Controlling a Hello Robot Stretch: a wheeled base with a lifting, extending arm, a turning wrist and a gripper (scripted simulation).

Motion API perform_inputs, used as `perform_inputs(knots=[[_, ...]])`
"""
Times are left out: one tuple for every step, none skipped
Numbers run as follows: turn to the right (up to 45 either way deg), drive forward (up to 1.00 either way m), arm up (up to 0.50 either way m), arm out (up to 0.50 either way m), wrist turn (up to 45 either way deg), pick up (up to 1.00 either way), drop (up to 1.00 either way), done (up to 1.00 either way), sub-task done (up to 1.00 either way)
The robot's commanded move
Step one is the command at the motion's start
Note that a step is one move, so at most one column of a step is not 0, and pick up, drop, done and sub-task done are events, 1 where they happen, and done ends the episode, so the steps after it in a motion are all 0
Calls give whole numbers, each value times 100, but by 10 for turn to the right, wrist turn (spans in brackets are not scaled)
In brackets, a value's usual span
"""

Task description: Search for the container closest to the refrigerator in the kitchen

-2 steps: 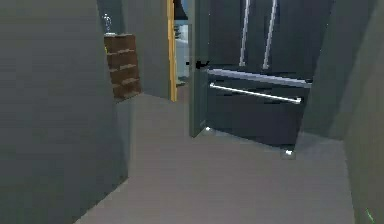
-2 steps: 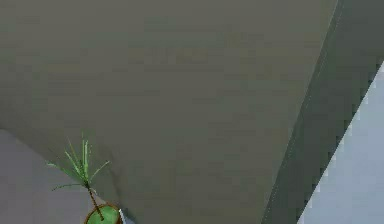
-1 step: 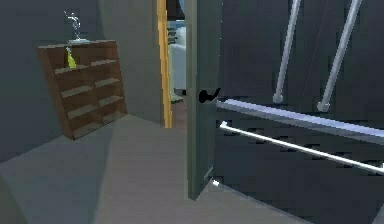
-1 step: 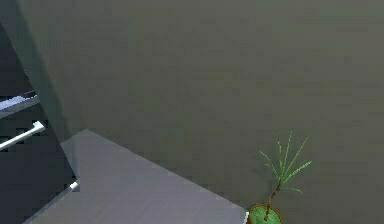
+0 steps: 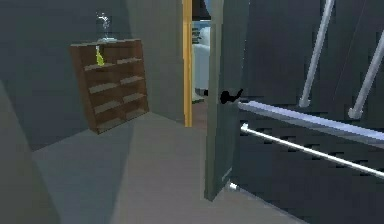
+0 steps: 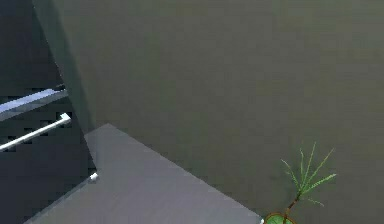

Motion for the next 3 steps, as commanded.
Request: perform_inputs(knots=[[0, 65, 0, 0, 0, 0, 0, 0, 0], [-240, 0, 0, 0, 0, 0, 0, 0, 0], [0, 35, 0, 0, 0, 0, 0, 0, 0]])
